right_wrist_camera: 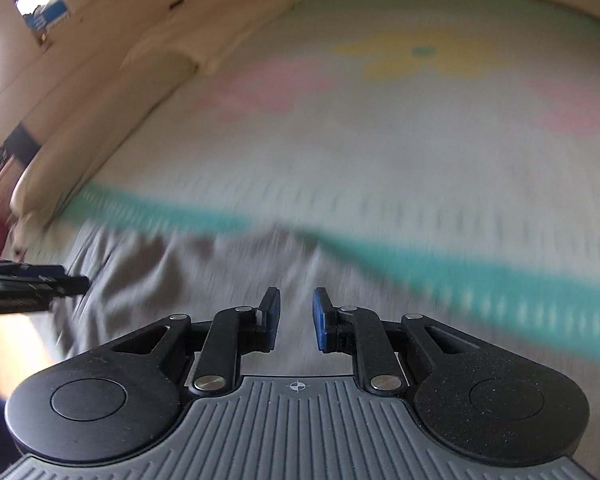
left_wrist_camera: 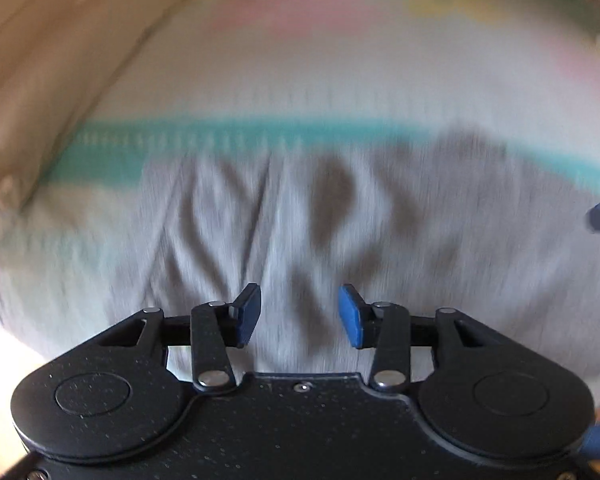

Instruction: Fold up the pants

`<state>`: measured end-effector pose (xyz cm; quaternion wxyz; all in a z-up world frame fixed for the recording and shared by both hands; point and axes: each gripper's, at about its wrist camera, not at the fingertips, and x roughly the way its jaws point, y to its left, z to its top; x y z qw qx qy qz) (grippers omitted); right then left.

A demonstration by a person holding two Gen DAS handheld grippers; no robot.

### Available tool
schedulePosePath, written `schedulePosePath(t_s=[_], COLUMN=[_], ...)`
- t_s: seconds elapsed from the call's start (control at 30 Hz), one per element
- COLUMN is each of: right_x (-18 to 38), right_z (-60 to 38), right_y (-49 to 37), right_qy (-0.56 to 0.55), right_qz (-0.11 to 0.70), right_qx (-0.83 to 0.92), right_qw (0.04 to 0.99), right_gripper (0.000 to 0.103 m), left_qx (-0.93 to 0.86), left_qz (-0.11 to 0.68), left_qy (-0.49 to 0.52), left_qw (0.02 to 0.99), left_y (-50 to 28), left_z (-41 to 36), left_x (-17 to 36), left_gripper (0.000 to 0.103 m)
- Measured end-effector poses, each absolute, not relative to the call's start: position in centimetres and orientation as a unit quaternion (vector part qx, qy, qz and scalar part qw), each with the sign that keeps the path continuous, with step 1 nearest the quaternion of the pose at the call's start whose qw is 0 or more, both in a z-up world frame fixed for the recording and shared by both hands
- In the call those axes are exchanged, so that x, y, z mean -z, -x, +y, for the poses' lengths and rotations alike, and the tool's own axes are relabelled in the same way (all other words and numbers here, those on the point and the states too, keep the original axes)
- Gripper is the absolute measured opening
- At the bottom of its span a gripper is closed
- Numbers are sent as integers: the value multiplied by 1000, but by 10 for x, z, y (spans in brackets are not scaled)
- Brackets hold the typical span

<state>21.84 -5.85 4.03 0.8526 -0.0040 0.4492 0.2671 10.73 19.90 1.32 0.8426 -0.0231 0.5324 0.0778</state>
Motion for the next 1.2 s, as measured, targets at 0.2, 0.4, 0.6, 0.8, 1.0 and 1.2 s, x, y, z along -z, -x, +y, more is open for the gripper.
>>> schedulePosePath(t_s=[0.2,0.4,0.6,0.8,1.0,1.2], right_x=[-11,10,20,14,20,5], right_z=[-44,-36,-20,-7,9,15], right_y=[-251,-264,-273,-243,-201,-187], right_qy=[19,27,27,76,181,222], right_qz=[453,464,484,480,468,459], right_qx=[-282,-290,-313,-366,-423,-493], right_qw=[846,837,817,793,755,705], right_gripper=[19,30,37,38,40,39], left_qx=[-111,-100,-93,-88,-92,-92], left_qz=[492,574,566,565,563,562], left_qy=[52,88,75,73,80,84], left_qw=[862,808,816,817,818,818], left_y=[-161,-171,-163,-167,-168,-169], left_z=[218,229,226,225,223,228], left_x=[-17,39,46,46,46,44], left_gripper=[62,63,67,72,73,74])
